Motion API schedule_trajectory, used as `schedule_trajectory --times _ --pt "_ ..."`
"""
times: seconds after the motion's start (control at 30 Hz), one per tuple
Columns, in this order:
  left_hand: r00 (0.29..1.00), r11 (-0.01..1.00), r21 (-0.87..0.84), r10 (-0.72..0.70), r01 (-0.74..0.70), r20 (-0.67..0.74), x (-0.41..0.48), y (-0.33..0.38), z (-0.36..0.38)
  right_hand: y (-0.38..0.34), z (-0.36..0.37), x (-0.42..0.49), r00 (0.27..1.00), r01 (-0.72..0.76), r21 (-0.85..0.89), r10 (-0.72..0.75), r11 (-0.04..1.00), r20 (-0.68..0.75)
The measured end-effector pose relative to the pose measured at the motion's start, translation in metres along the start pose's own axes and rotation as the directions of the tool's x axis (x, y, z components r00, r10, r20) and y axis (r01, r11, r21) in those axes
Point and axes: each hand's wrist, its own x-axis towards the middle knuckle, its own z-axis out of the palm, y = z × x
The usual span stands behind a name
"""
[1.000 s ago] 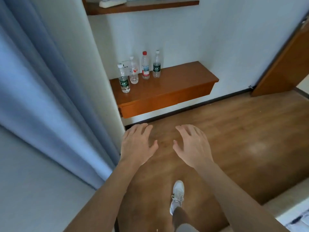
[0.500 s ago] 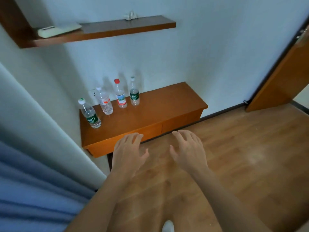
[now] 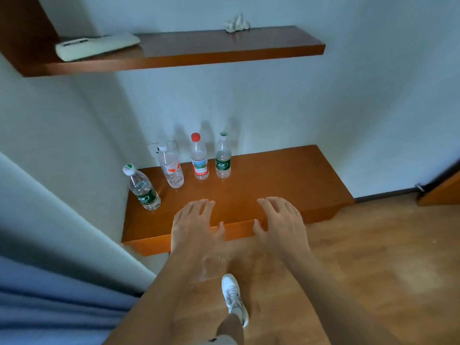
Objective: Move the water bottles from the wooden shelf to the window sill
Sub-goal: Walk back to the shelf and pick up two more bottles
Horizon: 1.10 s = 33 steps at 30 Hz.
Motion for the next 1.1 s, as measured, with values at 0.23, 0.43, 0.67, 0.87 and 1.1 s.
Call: schedule_trajectory --times 0.23,0.43,0.67,0.87,1.1 --pt "0.995 0.993 -0.05 -0.103 0.103 -0.001 0.105 -0.019 0.026 0.008 0.03 0.125 0.995 0.082 0.006 -0.082 0.997 0.062" --pt "0.978 0.974 -0.095 -0.205 0.207 0.027 0.162 -0.045 0.041 0.008 0.062 0.2 0.985 0.114 0.042 -0.119 0.993 0.127" --pt "0.938 0.914 -0.209 -0.34 0.348 0.073 0.186 -0.058 0.068 0.016 0.092 0.244 0.972 0.077 0.114 -0.1 0.99 0.211" --pt "0.879 0.803 -0.376 -0.47 0.462 0.077 0.196 -0.06 0.097 0.021 0.107 0.27 0.963 0.034 0.201 -0.086 0.979 0.256" --pt "0.718 0.5 -0.59 -0.664 0.634 0.208 0.251 -0.056 0.119 -0.001 0.138 0.31 0.936 -0.117 0.439 -0.049 0.891 0.349"
